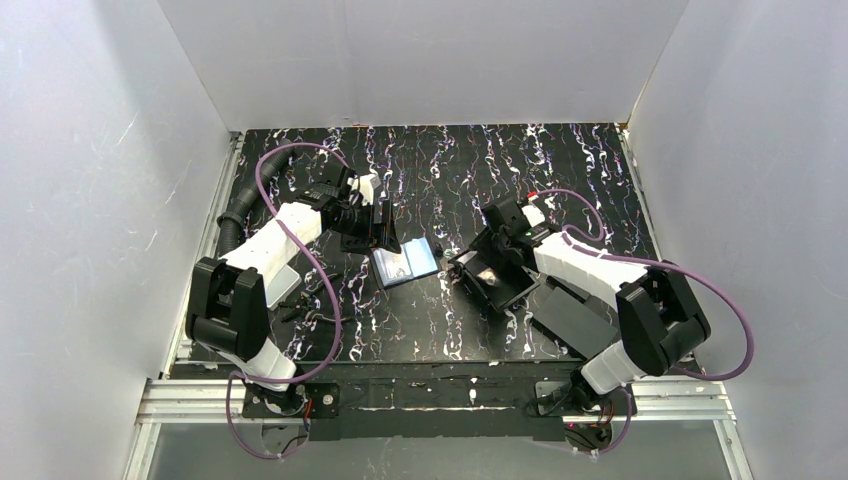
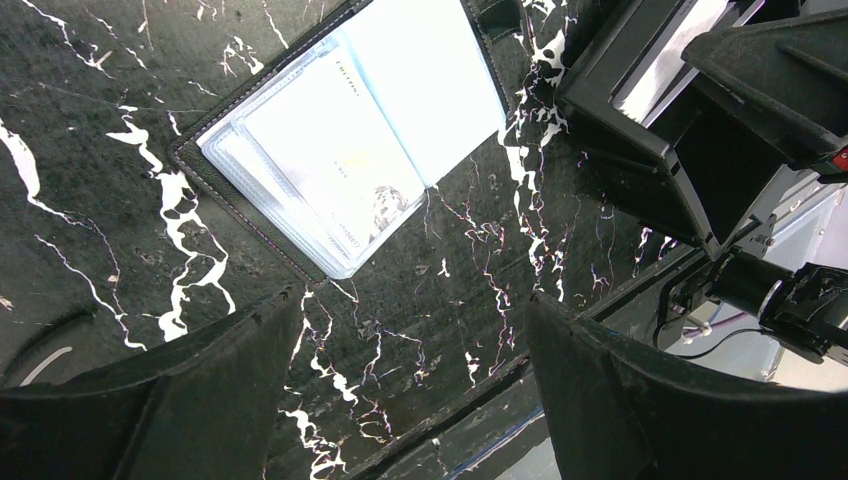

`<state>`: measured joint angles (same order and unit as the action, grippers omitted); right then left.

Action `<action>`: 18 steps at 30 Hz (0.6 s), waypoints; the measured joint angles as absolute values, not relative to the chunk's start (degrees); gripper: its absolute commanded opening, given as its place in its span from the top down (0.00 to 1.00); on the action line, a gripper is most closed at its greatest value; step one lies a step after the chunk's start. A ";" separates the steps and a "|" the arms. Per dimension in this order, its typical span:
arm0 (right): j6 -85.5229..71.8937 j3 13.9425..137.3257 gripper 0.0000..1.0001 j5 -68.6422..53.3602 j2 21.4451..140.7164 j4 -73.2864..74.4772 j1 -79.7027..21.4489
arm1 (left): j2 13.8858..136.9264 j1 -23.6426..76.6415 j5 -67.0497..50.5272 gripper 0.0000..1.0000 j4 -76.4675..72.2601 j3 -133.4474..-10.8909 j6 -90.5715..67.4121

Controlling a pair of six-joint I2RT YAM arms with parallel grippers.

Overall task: Put the credit cards into the card holder
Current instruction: Pick up the credit card from the storage box.

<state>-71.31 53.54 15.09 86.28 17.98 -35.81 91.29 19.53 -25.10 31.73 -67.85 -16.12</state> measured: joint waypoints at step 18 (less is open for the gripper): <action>-71.83 53.52 0.83 15.86 86.24 19.27 -35.81 | 91.26 19.75 -25.15 0.18 31.73 -67.81 -16.10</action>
<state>-71.83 53.52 15.86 86.24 19.27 -35.81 91.26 19.75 -25.15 31.73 -67.81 -16.10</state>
